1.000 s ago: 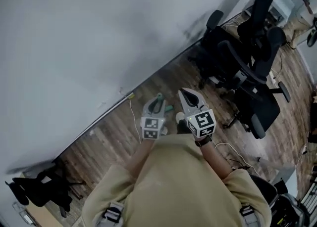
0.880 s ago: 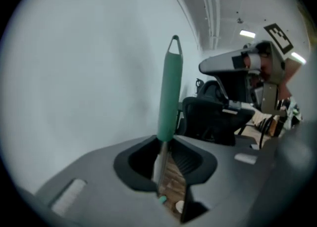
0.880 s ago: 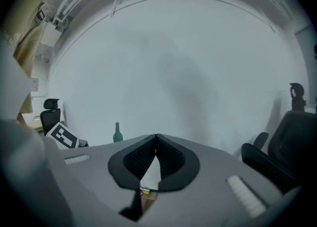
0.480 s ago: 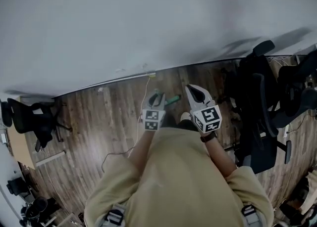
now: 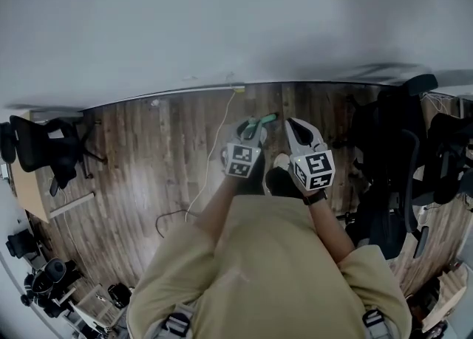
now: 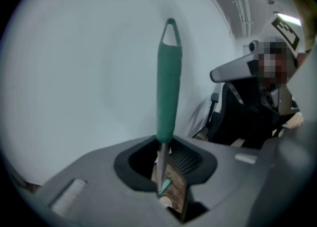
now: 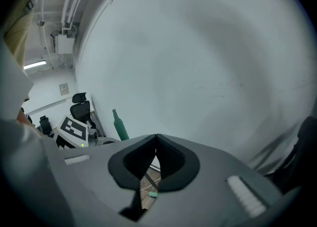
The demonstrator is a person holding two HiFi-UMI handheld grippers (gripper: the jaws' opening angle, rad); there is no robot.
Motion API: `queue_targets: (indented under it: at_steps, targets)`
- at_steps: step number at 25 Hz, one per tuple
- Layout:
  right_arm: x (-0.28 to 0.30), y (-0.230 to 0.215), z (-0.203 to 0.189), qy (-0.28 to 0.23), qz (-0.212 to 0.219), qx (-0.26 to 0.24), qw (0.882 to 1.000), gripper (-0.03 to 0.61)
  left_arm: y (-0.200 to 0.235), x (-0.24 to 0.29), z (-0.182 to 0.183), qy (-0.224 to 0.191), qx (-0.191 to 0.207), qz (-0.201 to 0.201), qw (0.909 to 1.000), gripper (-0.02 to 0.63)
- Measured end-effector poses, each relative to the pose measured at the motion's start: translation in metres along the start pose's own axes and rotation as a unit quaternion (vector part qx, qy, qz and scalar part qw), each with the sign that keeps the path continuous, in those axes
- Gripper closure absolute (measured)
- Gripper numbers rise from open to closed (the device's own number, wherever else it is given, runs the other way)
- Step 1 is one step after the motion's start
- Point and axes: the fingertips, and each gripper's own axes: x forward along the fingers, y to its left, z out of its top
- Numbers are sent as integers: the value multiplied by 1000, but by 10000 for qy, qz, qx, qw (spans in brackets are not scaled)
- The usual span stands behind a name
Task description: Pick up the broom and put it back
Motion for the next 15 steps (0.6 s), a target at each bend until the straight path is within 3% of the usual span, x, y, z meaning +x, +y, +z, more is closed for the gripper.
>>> queue_targets:
  at_steps: [5, 15]
  targets:
    - [45, -25, -32, 423, -280, 346, 9981, 574, 31, 54, -26, 28, 60, -291, 9996, 531]
    - [100, -81, -82, 780, -914, 1303, 9842, 573, 80, 151, -81, 634, 106, -705, 9954, 531]
